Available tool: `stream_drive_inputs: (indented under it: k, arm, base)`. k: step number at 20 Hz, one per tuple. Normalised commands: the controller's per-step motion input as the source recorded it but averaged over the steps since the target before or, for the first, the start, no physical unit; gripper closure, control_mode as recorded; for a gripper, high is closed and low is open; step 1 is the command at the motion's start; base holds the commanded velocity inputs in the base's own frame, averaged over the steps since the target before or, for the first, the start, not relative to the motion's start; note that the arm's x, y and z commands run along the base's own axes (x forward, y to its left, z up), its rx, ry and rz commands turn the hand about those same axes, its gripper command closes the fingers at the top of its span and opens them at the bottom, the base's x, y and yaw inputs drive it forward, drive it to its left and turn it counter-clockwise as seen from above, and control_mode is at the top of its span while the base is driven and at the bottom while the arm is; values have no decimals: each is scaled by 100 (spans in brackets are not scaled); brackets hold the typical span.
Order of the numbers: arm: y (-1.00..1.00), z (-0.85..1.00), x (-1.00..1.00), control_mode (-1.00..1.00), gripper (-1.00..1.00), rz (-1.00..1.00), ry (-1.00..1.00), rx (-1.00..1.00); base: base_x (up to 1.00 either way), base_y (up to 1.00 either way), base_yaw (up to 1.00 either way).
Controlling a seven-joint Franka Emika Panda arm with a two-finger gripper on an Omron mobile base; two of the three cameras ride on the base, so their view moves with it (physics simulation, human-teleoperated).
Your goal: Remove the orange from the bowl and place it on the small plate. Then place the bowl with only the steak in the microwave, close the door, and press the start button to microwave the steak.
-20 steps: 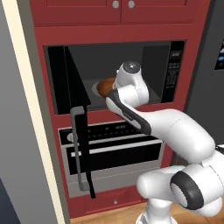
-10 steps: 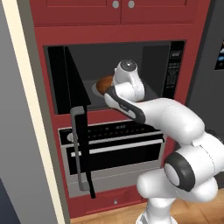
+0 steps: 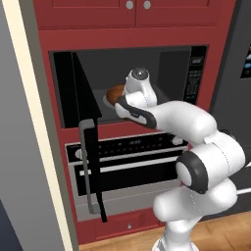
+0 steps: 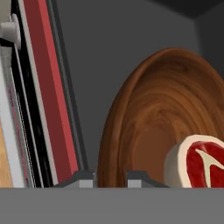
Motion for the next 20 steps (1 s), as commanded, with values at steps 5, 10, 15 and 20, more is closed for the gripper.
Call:
stream_drive_inputs:
  k: [5, 10, 15, 20]
  arm:
    - [0, -29, 27, -100, 100, 0, 1, 0]
    - [0, -15, 33, -100, 100, 0, 6, 0]
    - [0, -1, -1, -100, -100, 0, -4, 0]
    - [0, 14, -63, -100, -100, 1, -21, -1]
  base:
    - [0, 0, 0]
    - [0, 0, 0]
    - [0, 0, 0]
    - [0, 0, 0]
